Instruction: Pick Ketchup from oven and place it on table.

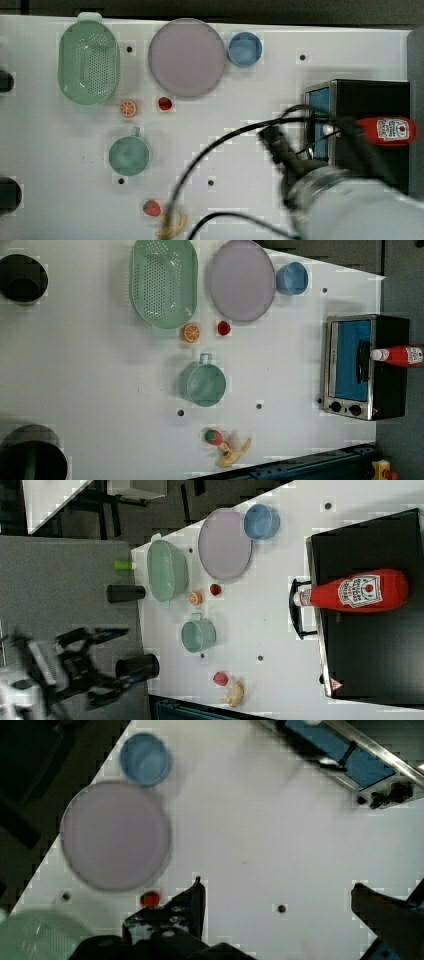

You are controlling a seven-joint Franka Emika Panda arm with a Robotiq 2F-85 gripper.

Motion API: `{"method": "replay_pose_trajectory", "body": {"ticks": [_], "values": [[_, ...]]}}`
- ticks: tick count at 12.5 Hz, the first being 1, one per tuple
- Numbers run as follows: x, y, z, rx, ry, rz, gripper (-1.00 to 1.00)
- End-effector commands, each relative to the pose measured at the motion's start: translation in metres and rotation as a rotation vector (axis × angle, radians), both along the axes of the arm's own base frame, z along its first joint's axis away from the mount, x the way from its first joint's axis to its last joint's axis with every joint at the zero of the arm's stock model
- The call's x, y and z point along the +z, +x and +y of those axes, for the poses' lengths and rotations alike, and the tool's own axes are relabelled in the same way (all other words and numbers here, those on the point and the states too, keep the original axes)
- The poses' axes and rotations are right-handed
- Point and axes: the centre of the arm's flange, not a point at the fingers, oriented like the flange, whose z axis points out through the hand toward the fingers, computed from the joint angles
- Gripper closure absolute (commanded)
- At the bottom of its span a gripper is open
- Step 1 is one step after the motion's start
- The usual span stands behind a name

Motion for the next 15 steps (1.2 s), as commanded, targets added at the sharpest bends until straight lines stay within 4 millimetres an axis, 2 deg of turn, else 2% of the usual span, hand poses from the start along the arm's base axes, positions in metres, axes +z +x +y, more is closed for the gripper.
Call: {"method": "replay_pose_trajectory", "body": {"ticks": [1, 7, 12, 15], "values": [[-0.058, 0.021, -0.071, -0.154, 0.033, 0.091, -1.0], [-0.119, 0.044, -0.18, -0.349, -0.021, 0.035, -1.0], [-0.161, 0.058, -0.24, -0.453, -0.084, 0.097, -1.0], [-0.184, 0.065, -0.271, -0.525, -0.095, 0.078, -1.0]]}}
